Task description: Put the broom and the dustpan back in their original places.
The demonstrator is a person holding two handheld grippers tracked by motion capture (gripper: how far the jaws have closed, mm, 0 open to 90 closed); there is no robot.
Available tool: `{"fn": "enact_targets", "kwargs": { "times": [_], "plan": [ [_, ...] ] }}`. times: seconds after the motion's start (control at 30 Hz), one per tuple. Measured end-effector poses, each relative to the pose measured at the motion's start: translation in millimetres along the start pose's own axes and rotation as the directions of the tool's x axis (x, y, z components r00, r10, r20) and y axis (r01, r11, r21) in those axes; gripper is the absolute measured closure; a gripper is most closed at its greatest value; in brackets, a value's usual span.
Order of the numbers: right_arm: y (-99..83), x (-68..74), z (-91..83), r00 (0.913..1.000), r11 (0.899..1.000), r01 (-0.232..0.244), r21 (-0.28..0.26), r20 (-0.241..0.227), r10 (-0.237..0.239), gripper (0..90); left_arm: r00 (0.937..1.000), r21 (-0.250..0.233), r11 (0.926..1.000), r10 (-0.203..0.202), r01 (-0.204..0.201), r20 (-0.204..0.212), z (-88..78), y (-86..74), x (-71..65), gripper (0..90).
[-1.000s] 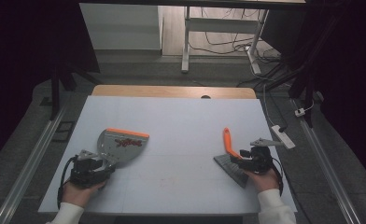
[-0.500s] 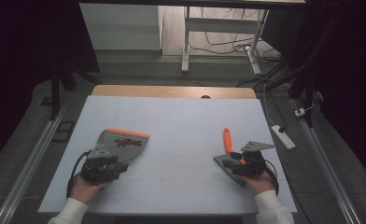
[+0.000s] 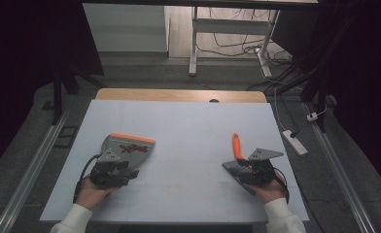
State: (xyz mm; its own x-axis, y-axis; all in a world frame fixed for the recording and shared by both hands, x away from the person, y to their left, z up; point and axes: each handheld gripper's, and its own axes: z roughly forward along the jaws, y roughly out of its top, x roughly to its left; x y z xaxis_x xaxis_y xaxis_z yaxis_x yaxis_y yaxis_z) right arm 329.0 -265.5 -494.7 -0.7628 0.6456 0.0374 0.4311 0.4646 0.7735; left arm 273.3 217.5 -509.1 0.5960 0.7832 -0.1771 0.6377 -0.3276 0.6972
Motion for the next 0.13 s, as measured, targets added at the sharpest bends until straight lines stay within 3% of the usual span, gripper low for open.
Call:
{"fn": "enact_targets", "kwargs": {
  "times": [0.13],
  "plan": [
    [0.3, -0.1, -0.9, 1.0, 1.0, 0.006, -0.006, 0.002, -0.006, 45.0, 1.0, 0.01, 0.9999, -0.002, 0.002, -0.005, 1.6, -0.1, -0.4, 41.8]
  ]
}}
